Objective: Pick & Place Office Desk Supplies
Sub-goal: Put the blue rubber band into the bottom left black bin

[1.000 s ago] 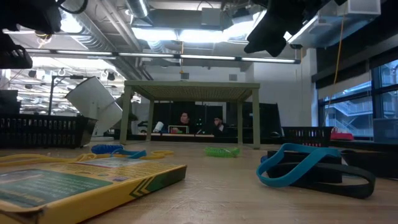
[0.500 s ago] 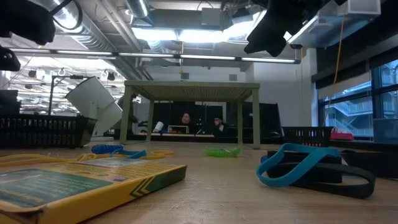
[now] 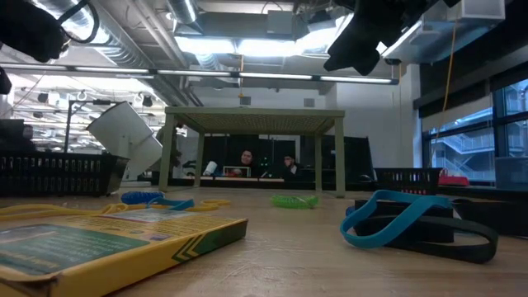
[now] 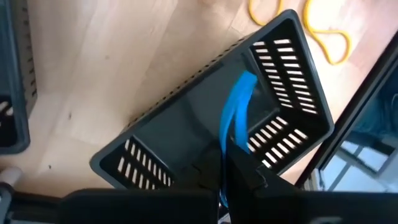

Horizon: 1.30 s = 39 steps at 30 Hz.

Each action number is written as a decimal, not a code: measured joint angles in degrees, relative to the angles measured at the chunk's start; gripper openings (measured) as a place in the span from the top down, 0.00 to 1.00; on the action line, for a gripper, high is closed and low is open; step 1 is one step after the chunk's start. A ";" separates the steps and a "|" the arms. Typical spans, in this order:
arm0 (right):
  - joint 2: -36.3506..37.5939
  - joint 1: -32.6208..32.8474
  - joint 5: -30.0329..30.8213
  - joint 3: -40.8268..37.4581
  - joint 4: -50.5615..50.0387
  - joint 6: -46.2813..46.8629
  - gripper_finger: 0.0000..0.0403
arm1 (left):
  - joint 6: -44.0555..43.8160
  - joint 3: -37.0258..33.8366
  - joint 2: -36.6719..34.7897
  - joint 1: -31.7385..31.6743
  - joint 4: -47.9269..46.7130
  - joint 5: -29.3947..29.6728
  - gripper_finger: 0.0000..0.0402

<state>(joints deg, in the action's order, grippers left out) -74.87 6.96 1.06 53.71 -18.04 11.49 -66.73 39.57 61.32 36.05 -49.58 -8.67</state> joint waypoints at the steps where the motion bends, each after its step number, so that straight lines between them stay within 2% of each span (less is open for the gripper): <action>1: 0.00 -0.01 0.02 0.00 0.00 0.00 0.60 | -1.27 0.00 0.00 0.21 0.02 0.10 0.98; 8: 0.00 0.00 0.00 0.00 -0.40 0.34 0.60 | -4.79 0.00 0.00 1.50 0.02 0.16 0.87; 11: 0.00 0.00 0.00 0.00 -3.53 3.21 0.60 | -5.06 0.00 0.00 1.90 0.02 0.14 0.81; 20: 0.00 0.00 -0.02 0.00 -23.52 23.62 0.60 | -5.57 0.00 0.00 -0.86 5.38 1.59 0.75; 23: 0.00 0.00 -0.02 0.00 -29.16 30.89 0.60 | -0.83 0.00 0.00 -2.78 9.07 2.90 0.75; 29: -0.02 0.12 1.46 -1.90 -33.43 41.24 0.60 | 14.78 0.00 0.01 -5.09 17.22 9.60 0.74; 33: -0.96 1.18 1.87 -5.56 -33.53 45.96 0.60 | 24.22 0.00 0.02 -5.93 22.79 20.26 0.74; 36: -1.94 2.09 0.09 -7.77 -32.83 48.19 0.60 | 27.03 0.00 0.02 -6.73 26.48 29.00 0.74; 39: -2.76 3.20 -0.44 -9.65 -30.82 49.59 0.60 | 28.99 0.00 0.02 -7.68 29.33 34.51 0.74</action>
<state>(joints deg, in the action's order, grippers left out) -77.63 10.16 0.62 44.06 -48.86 61.07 -37.74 39.57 61.34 28.37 -20.25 25.83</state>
